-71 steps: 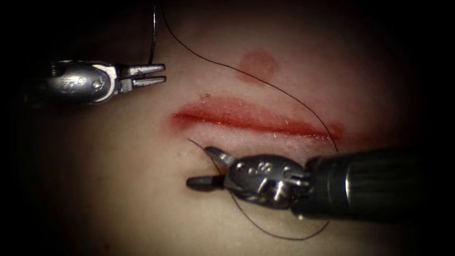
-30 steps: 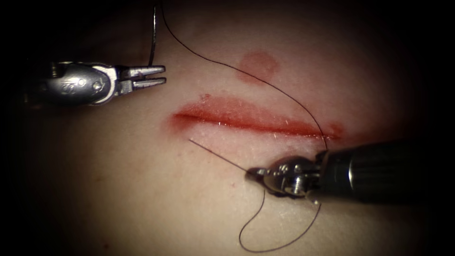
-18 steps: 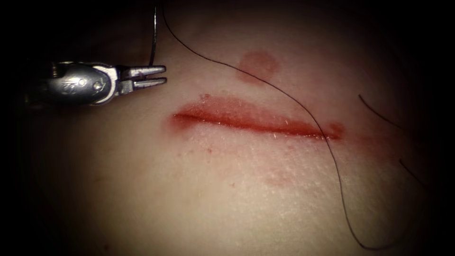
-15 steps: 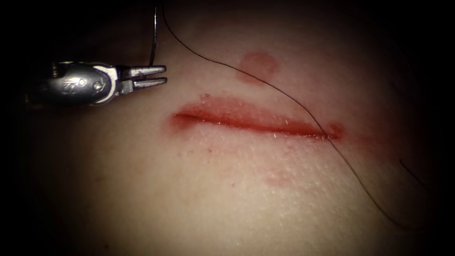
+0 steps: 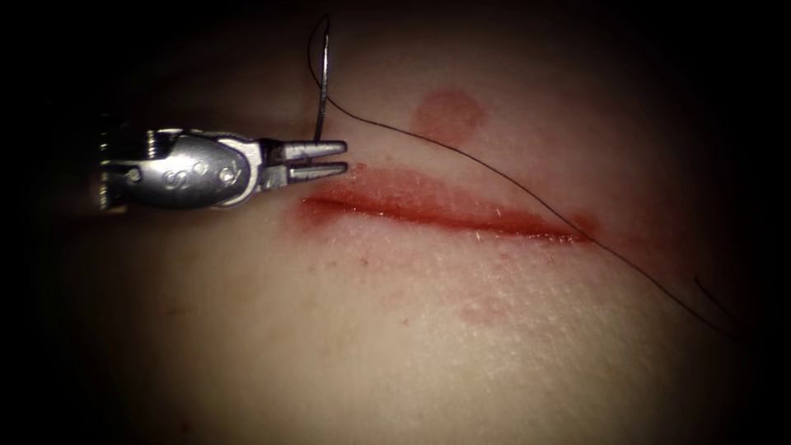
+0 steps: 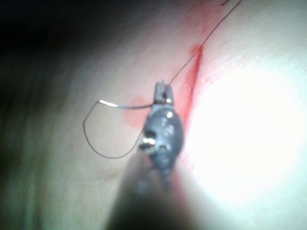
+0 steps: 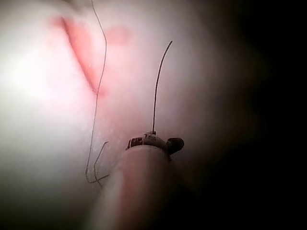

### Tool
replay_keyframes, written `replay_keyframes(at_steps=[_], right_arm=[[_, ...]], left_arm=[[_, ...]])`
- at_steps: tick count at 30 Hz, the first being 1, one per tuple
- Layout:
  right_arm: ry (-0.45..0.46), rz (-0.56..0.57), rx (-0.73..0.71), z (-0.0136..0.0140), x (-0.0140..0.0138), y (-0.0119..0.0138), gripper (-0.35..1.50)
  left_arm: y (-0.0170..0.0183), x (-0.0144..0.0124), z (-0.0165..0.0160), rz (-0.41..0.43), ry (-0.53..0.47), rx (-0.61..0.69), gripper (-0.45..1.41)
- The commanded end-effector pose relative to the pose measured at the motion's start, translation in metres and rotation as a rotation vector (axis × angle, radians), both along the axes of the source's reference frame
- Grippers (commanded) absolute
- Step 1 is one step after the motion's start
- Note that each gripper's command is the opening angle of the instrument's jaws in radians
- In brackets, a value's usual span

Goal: Wound Closure
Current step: Hand needle back to the right gripper from the left gripper.

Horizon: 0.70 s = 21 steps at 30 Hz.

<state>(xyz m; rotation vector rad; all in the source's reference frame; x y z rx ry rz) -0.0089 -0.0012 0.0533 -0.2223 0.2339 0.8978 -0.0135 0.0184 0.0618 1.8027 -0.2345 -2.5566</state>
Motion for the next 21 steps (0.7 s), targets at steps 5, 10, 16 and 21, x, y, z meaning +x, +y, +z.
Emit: replay_keyframes(at_steps=[5, 10, 16, 21], right_arm=[[0.156, -0.017, -0.012, -0.0017, 0.0063, 0.0006, 1.48], [0.423, -0.022, -0.029, -0.0038, 0.0133, 0.0016, 1.48], [0.801, -0.172, 0.040, -0.0038, 0.0214, 0.0010, 1.31], [0.946, -0.246, 0.040, -0.0030, 0.0266, 0.0015, 1.31]], left_arm=[[-0.0021, -0.0044, -0.0002, 0.028, -0.059, 0.032, -0.35], [-0.0060, -0.0076, -0.0001, 0.078, -0.088, 0.041, -0.35], [-0.0064, -0.0083, 0.0001, 0.083, -0.076, 0.039, -0.35], [-0.0058, -0.0073, -0.0002, 0.071, -0.063, 0.041, -0.35]])
